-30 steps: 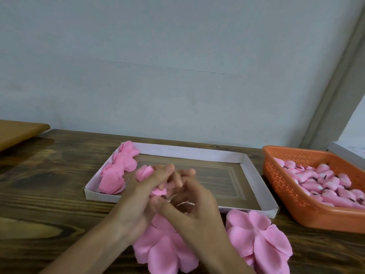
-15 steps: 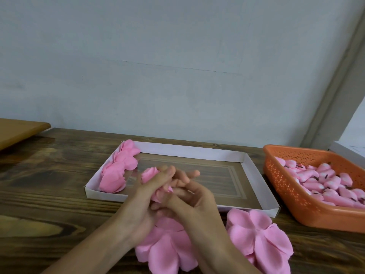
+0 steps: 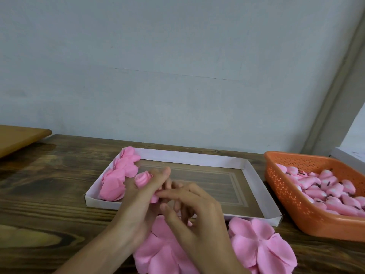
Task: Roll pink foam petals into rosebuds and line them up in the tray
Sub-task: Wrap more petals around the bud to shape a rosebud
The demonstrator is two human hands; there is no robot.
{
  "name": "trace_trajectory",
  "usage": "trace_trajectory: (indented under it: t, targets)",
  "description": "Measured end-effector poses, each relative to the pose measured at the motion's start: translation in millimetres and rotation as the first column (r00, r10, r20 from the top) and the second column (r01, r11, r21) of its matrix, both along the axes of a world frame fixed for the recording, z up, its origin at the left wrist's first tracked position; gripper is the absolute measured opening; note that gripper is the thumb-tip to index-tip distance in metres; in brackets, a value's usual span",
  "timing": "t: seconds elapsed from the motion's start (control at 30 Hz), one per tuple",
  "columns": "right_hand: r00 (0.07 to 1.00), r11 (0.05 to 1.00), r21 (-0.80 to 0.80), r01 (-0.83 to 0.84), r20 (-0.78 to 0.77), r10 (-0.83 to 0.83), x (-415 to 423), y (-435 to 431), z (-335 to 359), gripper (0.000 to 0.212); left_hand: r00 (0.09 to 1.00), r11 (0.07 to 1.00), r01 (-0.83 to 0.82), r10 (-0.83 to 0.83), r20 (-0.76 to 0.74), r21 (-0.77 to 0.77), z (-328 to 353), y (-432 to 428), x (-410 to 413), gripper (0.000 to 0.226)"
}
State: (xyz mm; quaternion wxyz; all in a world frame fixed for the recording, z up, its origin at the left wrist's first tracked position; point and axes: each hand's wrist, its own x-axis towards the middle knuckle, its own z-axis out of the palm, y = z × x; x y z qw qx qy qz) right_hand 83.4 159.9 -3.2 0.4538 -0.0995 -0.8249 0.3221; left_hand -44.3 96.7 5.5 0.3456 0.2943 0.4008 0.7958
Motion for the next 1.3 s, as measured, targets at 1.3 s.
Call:
trace_trajectory:
  t: [1.3]
  targets:
    - [0.997,0.920,0.385,0.068,-0.053,-0.051,12.1,12.5,17.9,0.017,0.634,0.954,-0.288,0.124,-0.763,-0.084,-1.6,-6.6,1.2,0.039]
